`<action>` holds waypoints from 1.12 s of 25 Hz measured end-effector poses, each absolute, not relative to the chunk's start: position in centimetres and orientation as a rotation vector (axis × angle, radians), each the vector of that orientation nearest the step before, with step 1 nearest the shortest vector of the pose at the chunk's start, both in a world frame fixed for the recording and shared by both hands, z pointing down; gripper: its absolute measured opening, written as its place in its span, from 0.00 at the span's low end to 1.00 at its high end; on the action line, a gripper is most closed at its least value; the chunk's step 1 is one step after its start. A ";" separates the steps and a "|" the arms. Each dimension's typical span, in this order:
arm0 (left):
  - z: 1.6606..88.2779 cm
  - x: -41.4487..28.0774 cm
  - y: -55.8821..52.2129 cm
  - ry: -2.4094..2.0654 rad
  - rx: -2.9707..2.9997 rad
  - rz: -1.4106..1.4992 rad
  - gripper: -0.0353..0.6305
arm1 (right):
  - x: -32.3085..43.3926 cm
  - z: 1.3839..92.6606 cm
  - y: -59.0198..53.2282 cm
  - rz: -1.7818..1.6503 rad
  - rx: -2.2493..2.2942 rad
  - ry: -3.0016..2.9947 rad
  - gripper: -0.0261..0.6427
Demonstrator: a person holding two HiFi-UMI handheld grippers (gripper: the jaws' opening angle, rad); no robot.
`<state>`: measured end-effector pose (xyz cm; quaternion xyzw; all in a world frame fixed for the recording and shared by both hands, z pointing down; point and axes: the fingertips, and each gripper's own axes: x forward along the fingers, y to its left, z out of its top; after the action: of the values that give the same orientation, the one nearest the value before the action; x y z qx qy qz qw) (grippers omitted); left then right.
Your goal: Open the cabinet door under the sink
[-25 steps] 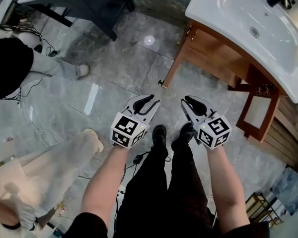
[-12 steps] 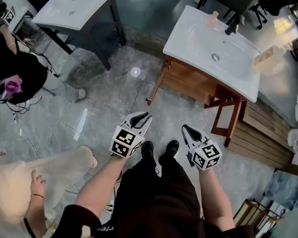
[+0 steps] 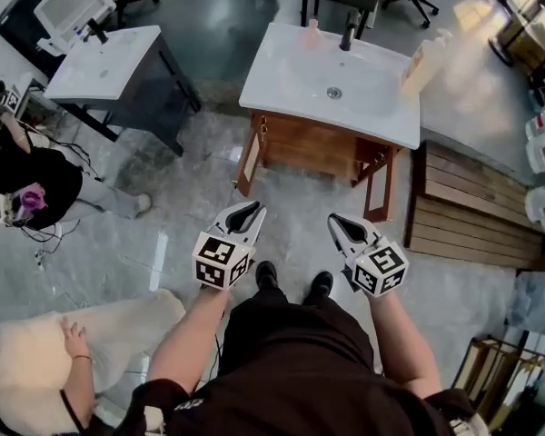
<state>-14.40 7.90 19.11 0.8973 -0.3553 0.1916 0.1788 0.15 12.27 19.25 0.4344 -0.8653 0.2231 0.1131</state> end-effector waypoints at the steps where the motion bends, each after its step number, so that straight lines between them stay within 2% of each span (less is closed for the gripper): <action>1: 18.5 -13.3 8.1 -1.011 2.542 0.541 0.14 | 1.4 18.6 12.5 0.636 1.282 -2.543 0.06; 9: 13.5 -5.3 10.2 -1.119 2.559 0.480 0.14 | 11.8 13.3 14.9 0.493 1.367 -2.577 0.06; 16: 8.4 -0.8 11.1 -1.201 2.651 0.449 0.14 | 15.1 9.0 15.8 0.381 1.393 -2.685 0.06; 20: 6.4 -0.2 11.0 -1.222 2.708 0.437 0.14 | 15.5 6.7 15.6 0.322 1.459 -2.714 0.06; 28: 3.2 -4.1 10.1 -1.283 2.724 0.372 0.14 | 12.9 1.8 14.8 0.222 1.514 -2.781 0.06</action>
<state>-4.07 10.09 3.24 0.8965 -0.4224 0.1225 0.0539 12.86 14.82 1.77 0.4768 -0.8761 0.0700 -0.0162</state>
